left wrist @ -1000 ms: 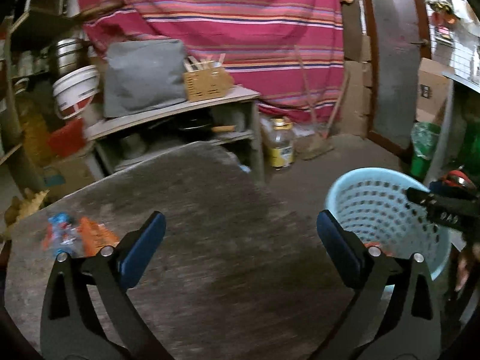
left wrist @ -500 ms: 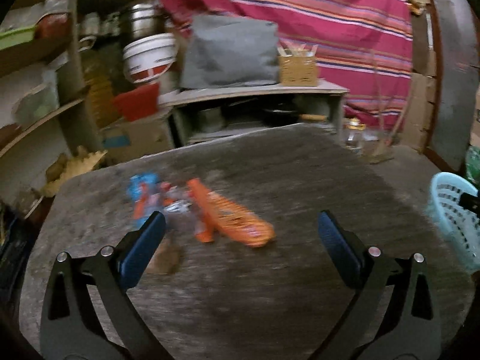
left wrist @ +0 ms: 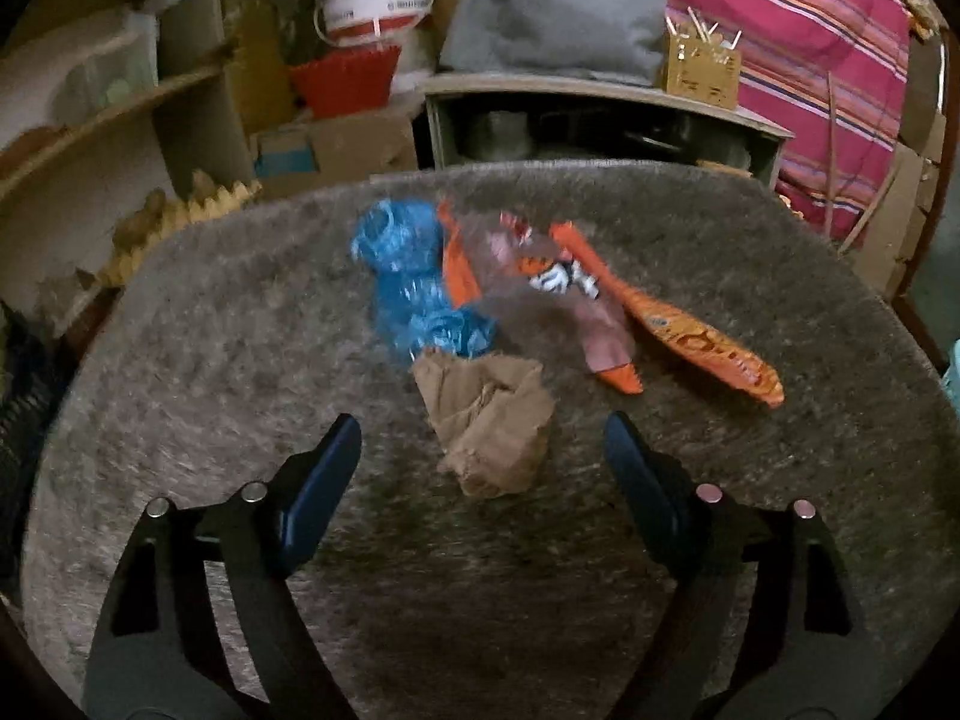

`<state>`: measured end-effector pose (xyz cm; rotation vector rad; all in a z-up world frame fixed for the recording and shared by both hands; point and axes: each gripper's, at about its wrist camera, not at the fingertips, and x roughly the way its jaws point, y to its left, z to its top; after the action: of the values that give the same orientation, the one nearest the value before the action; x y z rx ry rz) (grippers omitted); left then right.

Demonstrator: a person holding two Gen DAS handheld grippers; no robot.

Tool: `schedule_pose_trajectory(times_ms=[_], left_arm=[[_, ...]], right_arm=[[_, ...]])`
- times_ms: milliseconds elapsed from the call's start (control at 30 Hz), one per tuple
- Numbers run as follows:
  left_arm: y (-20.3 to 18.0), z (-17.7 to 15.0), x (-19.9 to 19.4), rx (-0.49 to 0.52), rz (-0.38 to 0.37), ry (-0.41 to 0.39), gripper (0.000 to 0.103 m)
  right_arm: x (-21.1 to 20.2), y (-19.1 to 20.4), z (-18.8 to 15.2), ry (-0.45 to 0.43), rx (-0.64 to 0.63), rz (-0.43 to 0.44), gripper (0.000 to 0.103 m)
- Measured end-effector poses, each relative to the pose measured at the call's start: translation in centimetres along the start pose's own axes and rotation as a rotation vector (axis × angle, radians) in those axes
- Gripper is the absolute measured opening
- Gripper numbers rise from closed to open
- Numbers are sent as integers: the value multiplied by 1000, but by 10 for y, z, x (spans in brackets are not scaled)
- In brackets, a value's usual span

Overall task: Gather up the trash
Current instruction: 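Grasp the brown crumpled paper bag with the left tool, then grasp the orange snack bag with the right tool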

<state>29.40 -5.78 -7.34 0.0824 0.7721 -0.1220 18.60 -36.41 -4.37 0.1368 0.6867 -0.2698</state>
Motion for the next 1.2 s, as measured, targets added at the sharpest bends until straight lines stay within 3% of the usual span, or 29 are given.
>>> schedule_pose_trajectory(times_ms=[67,133,267,467,867,1033,1200], left_arm=[[4,1,10,-18,-41,39,64],[5,2,20,-19,-70,82,41],[5,0,16,-19,-94,64,40],[14,-1,-15,16,-72,-12,39],[78,8,-36,-13,87,-103,39],[100,8,-38,-36,130,-117,39],[120,10,-37,-81,123,-113,39]], right_arm=[[3,7,2,5,-5,9,92],[6,12,2,11,-10,13,92],[8,26,3,17,-25,21,92],[17,54,2,31,-79,32,92],[37,124,17,29,-91,143,92],[50,162,20,36,-126,155,92],[65,189,20,63,-158,167,91]])
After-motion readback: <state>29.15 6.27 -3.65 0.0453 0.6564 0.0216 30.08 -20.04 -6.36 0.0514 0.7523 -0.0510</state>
